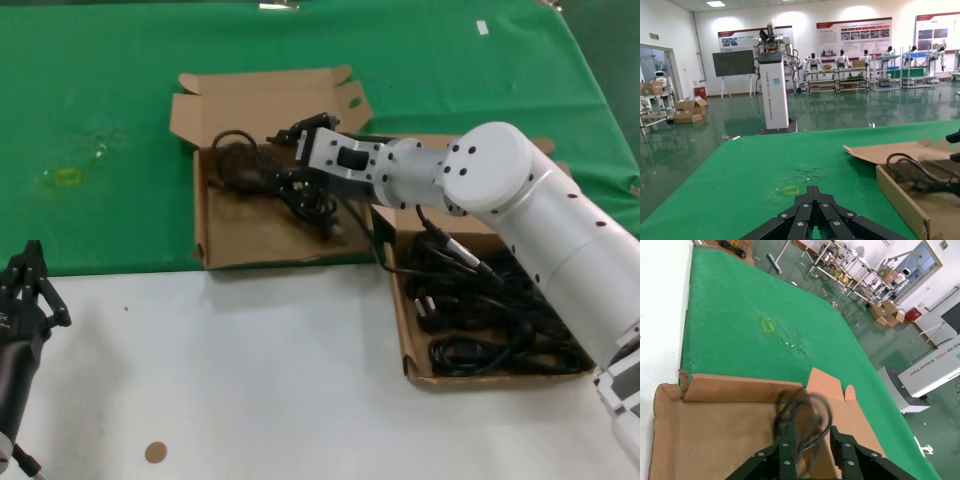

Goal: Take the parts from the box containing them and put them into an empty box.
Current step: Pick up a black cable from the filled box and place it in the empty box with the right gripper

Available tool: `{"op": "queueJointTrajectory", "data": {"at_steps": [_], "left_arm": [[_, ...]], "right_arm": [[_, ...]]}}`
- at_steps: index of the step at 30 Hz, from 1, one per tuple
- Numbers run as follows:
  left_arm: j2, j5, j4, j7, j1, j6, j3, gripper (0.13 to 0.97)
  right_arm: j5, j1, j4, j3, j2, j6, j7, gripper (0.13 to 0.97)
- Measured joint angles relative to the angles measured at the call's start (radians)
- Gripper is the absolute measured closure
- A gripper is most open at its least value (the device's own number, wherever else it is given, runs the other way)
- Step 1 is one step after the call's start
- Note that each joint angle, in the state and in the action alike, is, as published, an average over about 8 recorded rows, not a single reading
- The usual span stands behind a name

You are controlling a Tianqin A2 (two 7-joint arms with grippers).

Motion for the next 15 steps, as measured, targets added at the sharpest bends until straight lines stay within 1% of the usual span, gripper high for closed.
{"op": "queueJointTrajectory", "data": {"at_steps": [1,9,13,15], "left_arm": [[0.000,0.000,0.000,0.000,0.000,0.000,0.000,0.953],[0.000,0.000,0.000,0.000,0.000,0.000,0.000,0.953],[0.000,0.000,0.000,0.000,0.000,0.000,0.000,0.953],[0.000,0.000,0.000,0.000,0.000,0.000,0.000,0.953]], "right_arm": [[-0.002,0.000,0.003,0.000,0.001,-0.001,0.003,0.848],[-0.018,-0.003,0.025,0.001,0.008,0.004,0.029,0.704],[-0.023,-0.003,0.033,0.006,0.011,0.012,0.043,0.704],[-0.025,-0.004,0.039,0.009,0.013,0.015,0.050,0.649]]}}
